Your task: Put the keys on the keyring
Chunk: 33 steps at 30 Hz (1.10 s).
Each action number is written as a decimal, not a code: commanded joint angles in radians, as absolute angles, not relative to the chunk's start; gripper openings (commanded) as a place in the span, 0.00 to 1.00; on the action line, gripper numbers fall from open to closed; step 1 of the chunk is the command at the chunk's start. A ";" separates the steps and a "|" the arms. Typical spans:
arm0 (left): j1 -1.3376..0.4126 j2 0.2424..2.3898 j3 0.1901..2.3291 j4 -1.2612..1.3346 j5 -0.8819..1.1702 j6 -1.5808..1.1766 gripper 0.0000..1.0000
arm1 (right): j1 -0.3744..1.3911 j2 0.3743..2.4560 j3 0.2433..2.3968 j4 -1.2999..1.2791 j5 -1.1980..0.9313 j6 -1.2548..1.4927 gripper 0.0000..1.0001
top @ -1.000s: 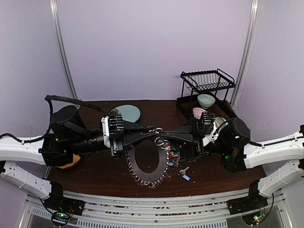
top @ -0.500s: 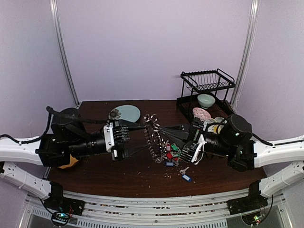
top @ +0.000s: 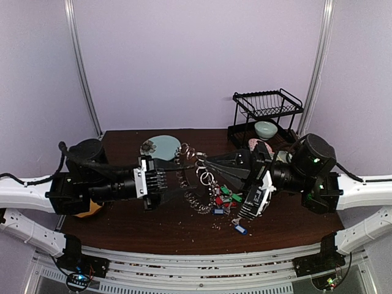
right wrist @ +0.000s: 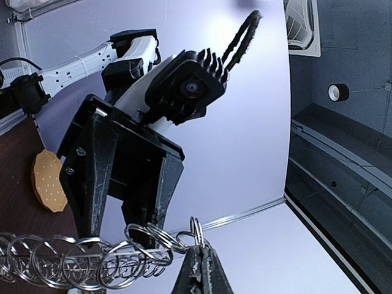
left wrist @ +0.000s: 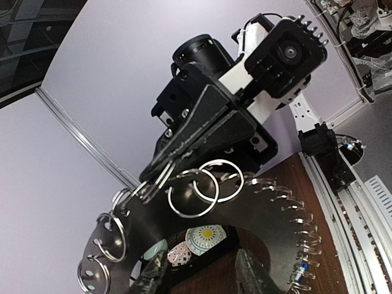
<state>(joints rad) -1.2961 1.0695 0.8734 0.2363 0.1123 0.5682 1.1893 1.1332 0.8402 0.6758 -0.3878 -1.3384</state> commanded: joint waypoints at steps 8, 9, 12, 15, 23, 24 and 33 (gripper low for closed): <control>-1.303 1.056 0.908 0.373 0.225 0.579 0.26 | 1.169 1.120 0.833 0.848 -0.560 -1.024 0.00; -1.304 1.055 0.907 0.383 0.231 0.579 0.25 | 1.163 1.121 0.828 0.863 -0.569 -0.993 0.00; -1.310 1.049 0.902 0.411 0.232 0.578 0.25 | 1.149 1.128 0.821 0.913 -0.591 -0.894 0.00; -1.314 1.051 0.895 0.443 0.238 0.569 0.24 | 1.146 1.142 0.825 0.938 -0.610 -0.793 0.00; -1.324 1.056 0.900 0.477 0.242 0.532 0.22 | 1.141 1.182 0.825 1.008 -0.506 -0.409 0.00; -1.324 1.059 0.901 0.481 0.239 0.522 0.22 | 1.140 1.188 0.827 1.009 -0.492 -0.364 0.00; -1.324 1.079 0.938 0.487 0.093 0.367 0.22 | 1.140 1.235 0.826 1.016 -0.483 -0.105 0.00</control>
<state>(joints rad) -1.3193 1.0740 0.8963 0.4278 0.1875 0.4667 1.1435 1.2316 0.8257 0.9470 -0.4984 -0.2646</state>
